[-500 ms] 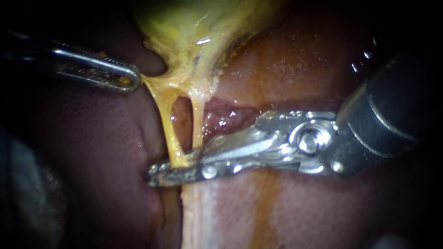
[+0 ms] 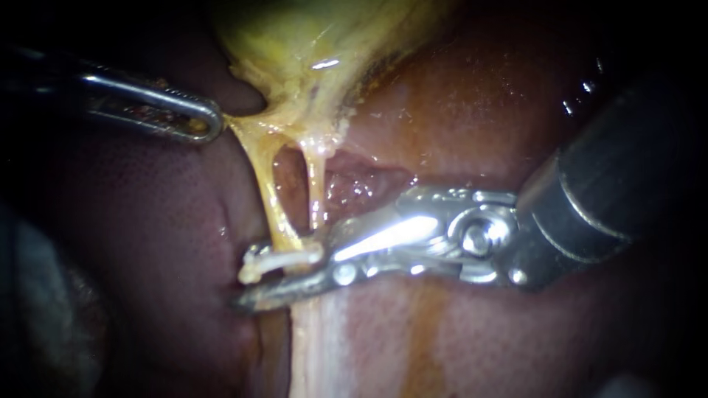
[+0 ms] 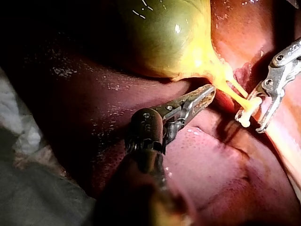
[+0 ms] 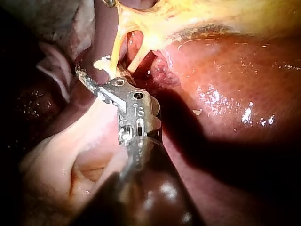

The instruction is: Going back first clip left tube

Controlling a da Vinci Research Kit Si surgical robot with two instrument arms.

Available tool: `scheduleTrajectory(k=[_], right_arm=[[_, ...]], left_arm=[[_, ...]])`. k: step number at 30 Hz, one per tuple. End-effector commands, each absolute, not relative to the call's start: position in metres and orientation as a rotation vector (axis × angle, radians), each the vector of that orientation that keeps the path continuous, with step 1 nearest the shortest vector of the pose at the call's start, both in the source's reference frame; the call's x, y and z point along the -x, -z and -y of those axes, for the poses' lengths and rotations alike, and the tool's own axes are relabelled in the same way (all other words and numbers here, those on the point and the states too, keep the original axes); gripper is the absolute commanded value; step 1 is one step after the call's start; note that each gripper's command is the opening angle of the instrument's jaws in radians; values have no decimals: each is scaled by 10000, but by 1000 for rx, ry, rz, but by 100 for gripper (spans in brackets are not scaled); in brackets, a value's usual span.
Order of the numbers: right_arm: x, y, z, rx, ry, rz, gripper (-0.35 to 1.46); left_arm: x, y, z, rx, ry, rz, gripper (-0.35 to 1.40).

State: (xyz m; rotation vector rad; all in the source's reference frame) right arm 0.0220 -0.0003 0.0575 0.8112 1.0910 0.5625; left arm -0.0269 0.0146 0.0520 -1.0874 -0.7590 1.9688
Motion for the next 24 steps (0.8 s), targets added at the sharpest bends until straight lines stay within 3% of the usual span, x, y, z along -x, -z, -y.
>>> scheduleTrajectory(k=[1,7,14,18,24], right_arm=[[-220,-576,0,-791,-565,-1098,47],[-210,-586,-15,-715,-521,-1127,48],[-187,-575,-12,-631,-439,-1162,50],[-157,-562,-6,-574,-381,-1186,50],[-103,-544,-9,-544,-361,-1198,50]], left_arm=[[270,-520,-146,1087,-1969,759,-35],[270,-519,-146,1087,-1969,759,-35],[269,-519,-145,1087,-1969,759,-35],[269,-519,-145,1087,-1969,759,-35],[269,-519,-145,1087,-1969,759,-35]])
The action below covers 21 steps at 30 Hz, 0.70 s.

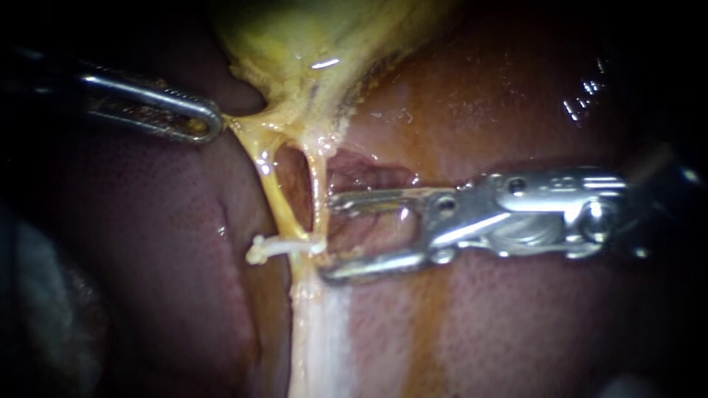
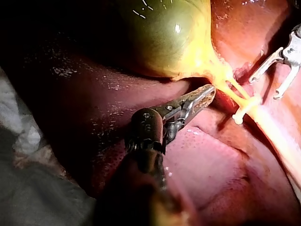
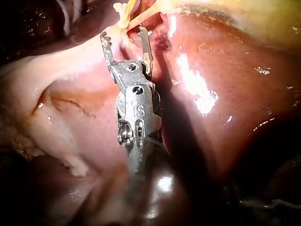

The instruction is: Going back first clip left tube

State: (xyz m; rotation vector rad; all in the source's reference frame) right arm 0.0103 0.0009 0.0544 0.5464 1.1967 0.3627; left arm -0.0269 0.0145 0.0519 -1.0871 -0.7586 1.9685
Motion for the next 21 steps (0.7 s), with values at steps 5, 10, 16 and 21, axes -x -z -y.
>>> scheduleTrajectory(k=[5,10,16,21], right_arm=[[-65,-533,-16,-544,-342,-1193,50],[-46,-528,-18,-536,-313,-1147,50],[-42,-527,-19,-536,-307,-1130,50],[-42,-527,-19,-536,-307,-1130,50]], left_arm=[[269,-519,-145,1087,-1969,759,-35],[272,-521,-145,1087,-1969,757,-35],[281,-532,-143,1087,-1970,743,-35],[294,-552,-139,1092,-1976,750,-35]])
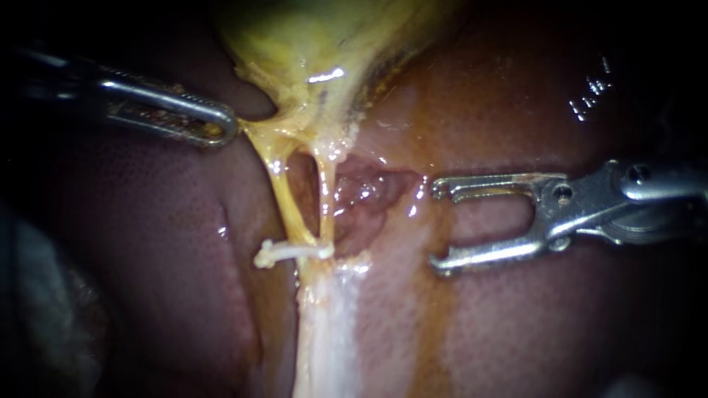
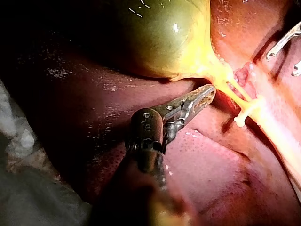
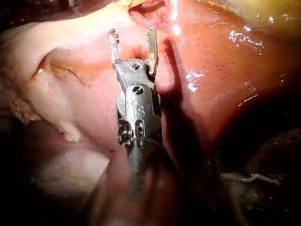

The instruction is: Going back first clip left tube

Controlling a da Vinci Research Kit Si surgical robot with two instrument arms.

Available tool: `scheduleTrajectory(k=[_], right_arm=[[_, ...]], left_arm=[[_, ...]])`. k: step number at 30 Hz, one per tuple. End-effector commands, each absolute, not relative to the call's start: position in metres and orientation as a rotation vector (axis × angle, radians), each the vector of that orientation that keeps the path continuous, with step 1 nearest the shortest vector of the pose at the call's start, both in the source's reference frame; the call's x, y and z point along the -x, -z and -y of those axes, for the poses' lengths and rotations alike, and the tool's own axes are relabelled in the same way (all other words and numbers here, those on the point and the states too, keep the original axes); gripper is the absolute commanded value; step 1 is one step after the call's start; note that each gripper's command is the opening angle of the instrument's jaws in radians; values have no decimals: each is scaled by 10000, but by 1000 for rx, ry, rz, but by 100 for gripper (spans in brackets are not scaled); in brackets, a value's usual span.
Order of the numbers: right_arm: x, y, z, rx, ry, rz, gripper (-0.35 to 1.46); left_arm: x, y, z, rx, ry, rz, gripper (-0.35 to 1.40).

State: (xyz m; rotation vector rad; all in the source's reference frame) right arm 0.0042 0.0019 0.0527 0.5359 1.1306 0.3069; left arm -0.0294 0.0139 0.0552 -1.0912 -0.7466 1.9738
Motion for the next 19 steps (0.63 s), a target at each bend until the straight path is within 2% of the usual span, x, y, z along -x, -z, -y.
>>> scheduleTrajectory(k=[1,8,19], right_arm=[[-42,-527,-19,-536,-307,-1130,50],[-40,-526,-19,-537,-306,-1131,50],[-40,-523,-20,-538,-308,-1130,50]], left_arm=[[298,-557,-137,1093,-1978,752,-35],[315,-579,-125,1096,-1990,762,-35],[315,-578,-126,1097,-1990,768,-35]])
